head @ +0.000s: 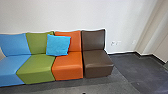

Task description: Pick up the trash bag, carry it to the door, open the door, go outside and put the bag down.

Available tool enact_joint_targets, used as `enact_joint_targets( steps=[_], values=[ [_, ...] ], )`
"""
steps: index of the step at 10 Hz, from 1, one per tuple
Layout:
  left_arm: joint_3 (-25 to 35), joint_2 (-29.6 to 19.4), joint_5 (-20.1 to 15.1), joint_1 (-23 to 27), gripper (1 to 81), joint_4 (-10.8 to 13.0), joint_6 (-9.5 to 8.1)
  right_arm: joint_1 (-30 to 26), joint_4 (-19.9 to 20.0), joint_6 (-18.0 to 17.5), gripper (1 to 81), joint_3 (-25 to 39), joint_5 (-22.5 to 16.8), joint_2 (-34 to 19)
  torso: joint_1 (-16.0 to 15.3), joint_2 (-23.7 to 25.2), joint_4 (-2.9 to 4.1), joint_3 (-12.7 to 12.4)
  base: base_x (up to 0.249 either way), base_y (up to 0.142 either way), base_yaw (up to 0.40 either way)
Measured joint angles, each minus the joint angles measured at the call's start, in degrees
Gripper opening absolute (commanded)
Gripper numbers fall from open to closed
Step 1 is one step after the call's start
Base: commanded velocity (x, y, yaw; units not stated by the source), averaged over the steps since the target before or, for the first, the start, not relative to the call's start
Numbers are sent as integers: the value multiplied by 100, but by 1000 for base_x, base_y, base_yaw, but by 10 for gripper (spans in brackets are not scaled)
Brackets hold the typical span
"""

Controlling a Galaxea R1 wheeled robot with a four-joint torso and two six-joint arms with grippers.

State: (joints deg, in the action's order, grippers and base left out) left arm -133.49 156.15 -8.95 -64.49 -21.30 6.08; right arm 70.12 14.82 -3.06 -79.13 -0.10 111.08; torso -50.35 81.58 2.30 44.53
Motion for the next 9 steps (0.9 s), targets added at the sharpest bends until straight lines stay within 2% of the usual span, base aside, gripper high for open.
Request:
enact_joint_targets(
  steps=[3, 7, 9],
  values=[
    [-4, -13, -30, 123, 811, -50, 0, -245, 63, 0, 811, 319, -39, -354, -380, 610, 0, 30, 0, 0, 0],
    [5, -13, -199, 189, 811, -135, 0, -905, 179, -27, 811, 405, -475, -369, -900, 1454, 0, 33, 0, 0, 0],
    [13, -22, -288, 374, 811, -185, 0, -1239, 295, -41, 811, 449, -740, -383, -1097, 1810, 0, 148, 0, 0, 0]
  ],
)
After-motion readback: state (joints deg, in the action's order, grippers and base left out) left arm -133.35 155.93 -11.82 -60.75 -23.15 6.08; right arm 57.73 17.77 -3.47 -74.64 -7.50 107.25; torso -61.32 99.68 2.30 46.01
